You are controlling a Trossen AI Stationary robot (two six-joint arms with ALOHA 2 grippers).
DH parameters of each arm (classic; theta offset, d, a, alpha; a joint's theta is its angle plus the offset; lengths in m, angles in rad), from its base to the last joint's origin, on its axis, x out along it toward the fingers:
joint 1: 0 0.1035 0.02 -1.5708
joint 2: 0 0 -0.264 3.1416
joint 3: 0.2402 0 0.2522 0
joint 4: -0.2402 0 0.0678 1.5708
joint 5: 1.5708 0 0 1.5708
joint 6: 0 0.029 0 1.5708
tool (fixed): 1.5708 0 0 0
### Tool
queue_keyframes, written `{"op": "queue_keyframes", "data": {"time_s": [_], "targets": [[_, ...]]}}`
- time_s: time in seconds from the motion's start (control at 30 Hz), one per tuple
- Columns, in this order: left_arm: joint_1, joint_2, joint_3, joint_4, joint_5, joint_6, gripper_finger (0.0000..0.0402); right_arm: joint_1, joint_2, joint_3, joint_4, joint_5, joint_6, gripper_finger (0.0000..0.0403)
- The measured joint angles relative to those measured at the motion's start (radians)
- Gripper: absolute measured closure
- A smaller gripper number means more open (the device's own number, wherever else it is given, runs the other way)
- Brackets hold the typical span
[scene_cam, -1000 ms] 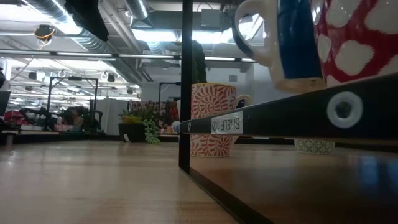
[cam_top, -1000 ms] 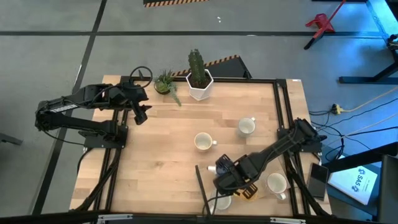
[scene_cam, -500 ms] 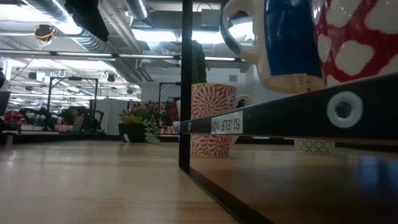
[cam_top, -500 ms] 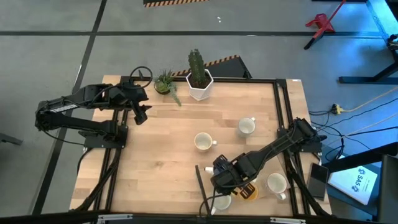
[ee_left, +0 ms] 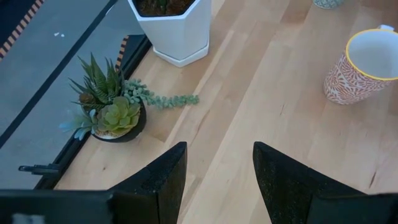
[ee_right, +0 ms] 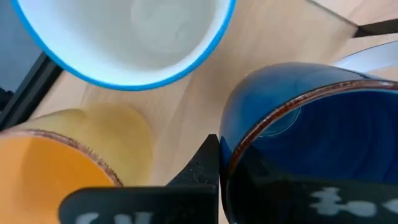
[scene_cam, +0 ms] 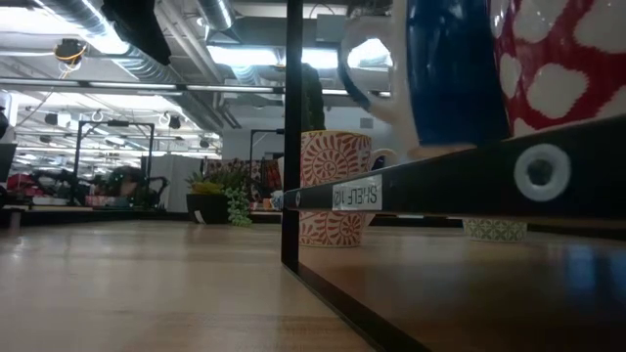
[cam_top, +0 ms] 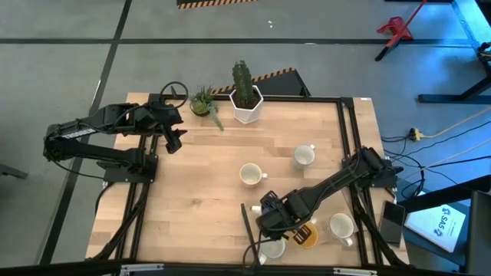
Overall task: Place coffee mugs
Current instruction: Put the blue mug on the shelf
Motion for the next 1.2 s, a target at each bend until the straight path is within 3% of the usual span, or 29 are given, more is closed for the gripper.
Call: {"op": "queue_keyframes", "data": {"time_s": [0.87, 1.2], "targets": [[0.0, 0.0, 0.0, -0.002, -0.003, 0.0, 0.0223, -0.018, 0.028, 0.042, 0.029, -0.021, -0.035, 0.0403], [0.0, 0.0, 0.0, 0.0, -0.027, 0.0, 0.0223, -0.019, 0.065, 0.077, -0.069, 0.02, -0.045, 0.0403]]}}
